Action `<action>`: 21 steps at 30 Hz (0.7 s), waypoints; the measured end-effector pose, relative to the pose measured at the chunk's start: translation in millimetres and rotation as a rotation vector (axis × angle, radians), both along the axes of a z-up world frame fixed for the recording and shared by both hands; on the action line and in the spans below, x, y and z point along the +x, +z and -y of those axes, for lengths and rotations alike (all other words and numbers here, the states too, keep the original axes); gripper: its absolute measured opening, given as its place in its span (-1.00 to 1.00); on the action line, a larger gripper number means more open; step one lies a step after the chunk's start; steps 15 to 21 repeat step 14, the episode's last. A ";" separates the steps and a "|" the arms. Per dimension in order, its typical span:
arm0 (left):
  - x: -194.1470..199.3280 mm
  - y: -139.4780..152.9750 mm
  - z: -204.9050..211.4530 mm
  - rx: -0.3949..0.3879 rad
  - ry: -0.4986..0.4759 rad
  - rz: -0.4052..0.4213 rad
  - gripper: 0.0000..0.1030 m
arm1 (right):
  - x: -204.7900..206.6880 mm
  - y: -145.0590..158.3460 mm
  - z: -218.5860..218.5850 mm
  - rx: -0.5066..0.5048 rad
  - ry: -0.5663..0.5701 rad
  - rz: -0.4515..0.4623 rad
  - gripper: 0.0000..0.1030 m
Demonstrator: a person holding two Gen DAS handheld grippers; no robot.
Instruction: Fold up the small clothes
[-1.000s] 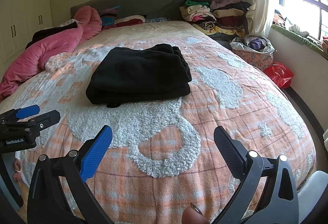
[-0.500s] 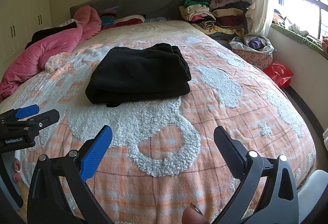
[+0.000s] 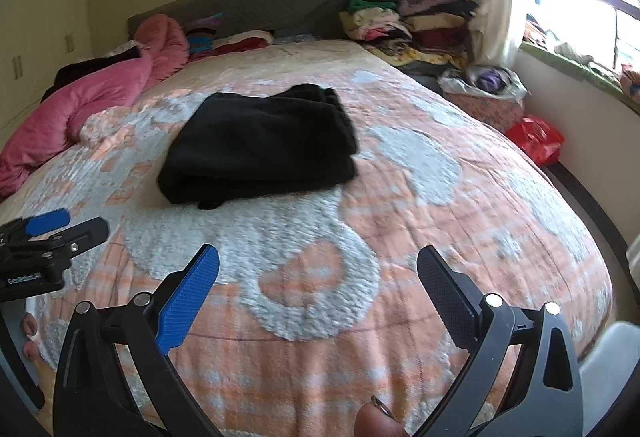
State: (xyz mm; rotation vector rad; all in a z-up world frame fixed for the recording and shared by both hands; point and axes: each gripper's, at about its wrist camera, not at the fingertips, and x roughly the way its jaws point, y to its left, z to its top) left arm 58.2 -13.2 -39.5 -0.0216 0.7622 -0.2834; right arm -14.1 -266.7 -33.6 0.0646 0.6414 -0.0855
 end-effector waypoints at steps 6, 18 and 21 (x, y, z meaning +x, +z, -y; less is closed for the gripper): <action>26.6 11.7 -63.9 -0.063 0.176 -0.046 0.82 | -44.2 -4.5 106.8 0.082 -0.404 0.001 0.92; 88.4 43.2 -312.4 0.032 0.782 -0.008 0.82 | -167.3 -46.7 306.4 0.046 -1.101 -0.212 0.92; 88.4 43.2 -312.4 0.032 0.782 -0.008 0.82 | -167.3 -46.7 306.4 0.046 -1.101 -0.212 0.92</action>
